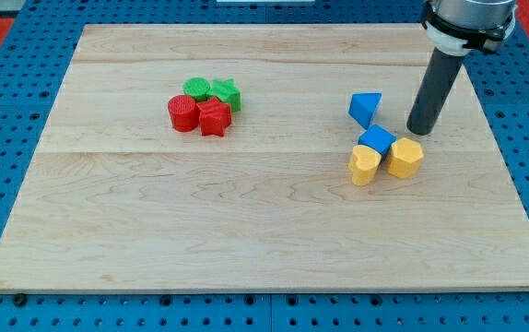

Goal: Push the group of blocks to the left side of the group of yellow blocks

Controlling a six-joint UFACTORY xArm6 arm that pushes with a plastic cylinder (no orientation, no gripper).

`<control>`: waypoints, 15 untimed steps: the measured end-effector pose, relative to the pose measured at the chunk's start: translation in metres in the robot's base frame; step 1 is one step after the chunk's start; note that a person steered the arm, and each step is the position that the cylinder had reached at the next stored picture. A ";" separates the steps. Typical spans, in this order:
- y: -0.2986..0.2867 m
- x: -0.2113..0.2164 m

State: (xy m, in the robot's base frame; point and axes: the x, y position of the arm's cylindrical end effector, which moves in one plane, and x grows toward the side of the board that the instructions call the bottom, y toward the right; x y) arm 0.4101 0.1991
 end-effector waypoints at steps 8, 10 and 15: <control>-0.052 0.000; -0.028 -0.061; -0.134 -0.002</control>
State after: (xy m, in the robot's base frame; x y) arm 0.4081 0.0655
